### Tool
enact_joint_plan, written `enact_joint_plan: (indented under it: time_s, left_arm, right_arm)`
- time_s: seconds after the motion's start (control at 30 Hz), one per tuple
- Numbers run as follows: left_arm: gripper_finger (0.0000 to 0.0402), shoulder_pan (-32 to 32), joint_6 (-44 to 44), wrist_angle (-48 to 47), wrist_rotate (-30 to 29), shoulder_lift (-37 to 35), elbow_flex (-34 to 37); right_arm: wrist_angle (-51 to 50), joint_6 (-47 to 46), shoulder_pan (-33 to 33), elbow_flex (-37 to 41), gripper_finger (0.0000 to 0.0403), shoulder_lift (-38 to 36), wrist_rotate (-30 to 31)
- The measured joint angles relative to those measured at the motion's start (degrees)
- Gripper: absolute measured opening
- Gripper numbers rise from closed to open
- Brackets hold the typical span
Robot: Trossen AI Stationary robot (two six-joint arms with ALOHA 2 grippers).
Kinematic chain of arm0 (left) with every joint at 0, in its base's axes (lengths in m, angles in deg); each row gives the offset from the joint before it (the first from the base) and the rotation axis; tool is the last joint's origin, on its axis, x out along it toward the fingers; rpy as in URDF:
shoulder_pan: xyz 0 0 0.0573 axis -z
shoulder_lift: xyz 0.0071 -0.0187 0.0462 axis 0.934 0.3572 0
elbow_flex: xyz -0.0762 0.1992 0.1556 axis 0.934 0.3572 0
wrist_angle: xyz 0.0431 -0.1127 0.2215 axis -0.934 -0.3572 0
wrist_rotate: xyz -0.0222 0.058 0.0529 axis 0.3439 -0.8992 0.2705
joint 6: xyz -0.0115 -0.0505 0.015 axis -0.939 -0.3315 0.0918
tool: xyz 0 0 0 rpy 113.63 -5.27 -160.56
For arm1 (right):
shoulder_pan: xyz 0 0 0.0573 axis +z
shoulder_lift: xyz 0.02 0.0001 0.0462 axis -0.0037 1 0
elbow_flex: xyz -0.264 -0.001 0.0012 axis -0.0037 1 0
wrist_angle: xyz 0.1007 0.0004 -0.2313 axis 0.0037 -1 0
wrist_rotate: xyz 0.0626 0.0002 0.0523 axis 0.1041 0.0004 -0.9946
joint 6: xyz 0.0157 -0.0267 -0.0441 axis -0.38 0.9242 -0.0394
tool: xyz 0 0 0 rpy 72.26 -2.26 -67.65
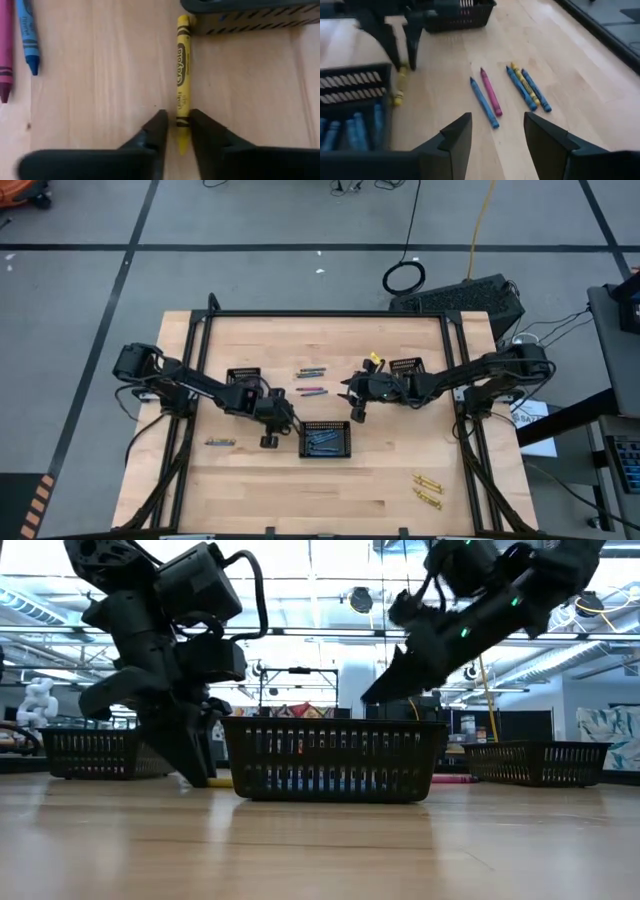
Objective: Sort crayons
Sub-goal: Put the yellow crayon into the right black basket
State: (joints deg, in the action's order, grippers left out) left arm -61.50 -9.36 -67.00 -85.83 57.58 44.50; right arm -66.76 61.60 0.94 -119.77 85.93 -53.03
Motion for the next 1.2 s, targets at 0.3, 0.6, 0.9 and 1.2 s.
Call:
enact_joint_plan:
  time_s: [0.3, 0.6, 0.9, 1.2]
  left_arm:
    - [0.001, -2.0, -4.2, -0.3, -0.4, -0.9, 0.1]
    - [0.0003, -2.1, -2.1, -4.0, -11.9, -11.3, 0.3]
    - [0.0002, -1.5, 4.4, 0.4, -18.9, -16.8, 0.3]
    - [0.0002, -1.1, 8.2, 5.5, -18.8, -16.9, 0.2]
  right_arm:
    - [-4.9, 2.3, 2.6, 0.0, 0.0164, -13.5, 0.0]
    - [2.0, 5.9, 3.9, 0.0, 0.0164, -6.2, -9.4]
    - [13.4, 6.8, 1.7, -3.6, 0.0164, 5.2, -2.7]
    - [-5.6, 11.8, 2.0, -18.9, 0.0164, 11.1, -2.5]
